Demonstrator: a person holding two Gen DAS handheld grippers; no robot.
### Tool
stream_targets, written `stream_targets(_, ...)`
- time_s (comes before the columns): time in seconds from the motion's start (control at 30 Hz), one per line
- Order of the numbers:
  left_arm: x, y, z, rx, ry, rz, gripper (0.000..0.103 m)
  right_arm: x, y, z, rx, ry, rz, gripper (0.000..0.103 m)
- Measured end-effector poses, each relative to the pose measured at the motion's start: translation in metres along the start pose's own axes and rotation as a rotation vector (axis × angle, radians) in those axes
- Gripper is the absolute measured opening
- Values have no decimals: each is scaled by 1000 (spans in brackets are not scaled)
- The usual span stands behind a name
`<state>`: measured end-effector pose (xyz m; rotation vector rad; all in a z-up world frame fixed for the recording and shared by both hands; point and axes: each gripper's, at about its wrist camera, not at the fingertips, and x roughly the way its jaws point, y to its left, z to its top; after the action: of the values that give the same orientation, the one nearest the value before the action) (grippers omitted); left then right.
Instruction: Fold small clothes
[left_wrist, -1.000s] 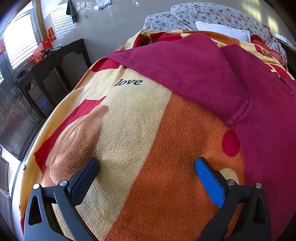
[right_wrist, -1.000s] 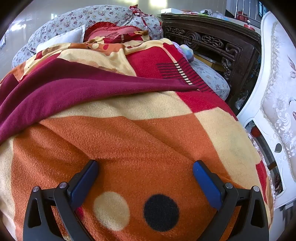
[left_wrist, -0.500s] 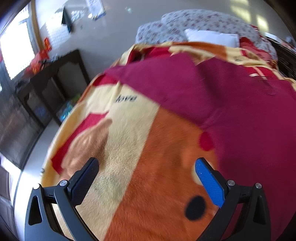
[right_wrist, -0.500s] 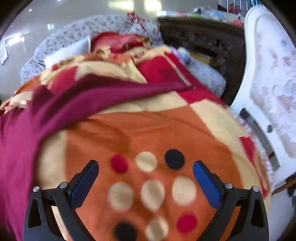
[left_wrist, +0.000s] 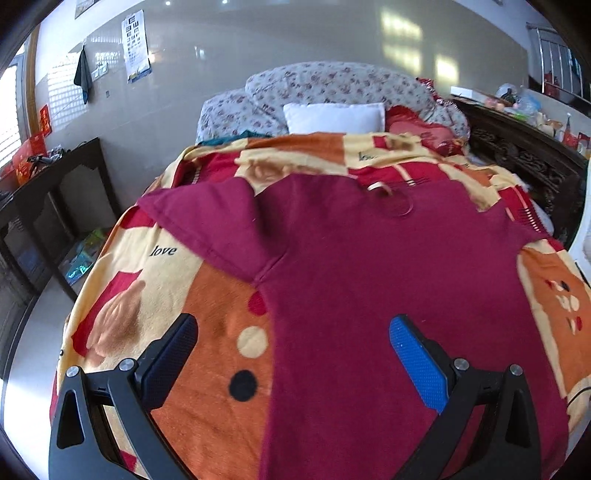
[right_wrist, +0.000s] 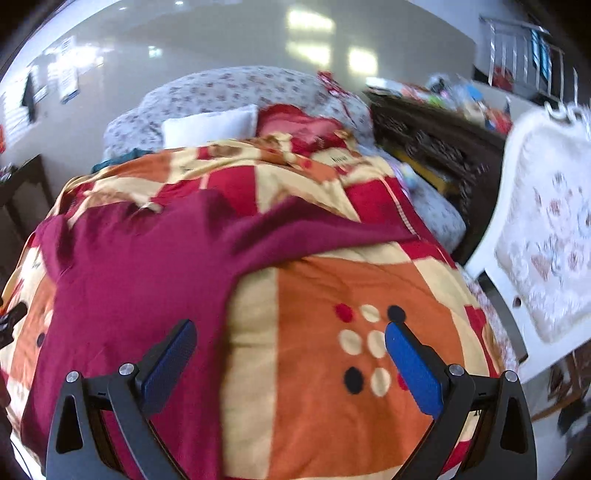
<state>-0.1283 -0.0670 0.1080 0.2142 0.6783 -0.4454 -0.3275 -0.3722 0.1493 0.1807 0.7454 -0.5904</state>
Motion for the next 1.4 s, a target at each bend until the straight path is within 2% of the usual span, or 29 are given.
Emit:
stream_targets(0.13,-6,-8,1,-13,1,-33,103,-8,28,-4,-1,-25,57,103)
stream_targets(0.3,-10,-20,-4,6,-11,-33,103,-8,55,-8,8,-19,129,103)
stream_targets(0.43,-11,-24,-5,20,-11,-43,103,-7,68,-8,-18,-13,144,103)
stream_targets(0.67,-8,-25,-7,4,-6,-69,103,-1,73,-6,10,-8,165,103)
stream_targets(1.4,17,-8,-6,-46,16,-4,103,32,126,5,-17,44,230,103)
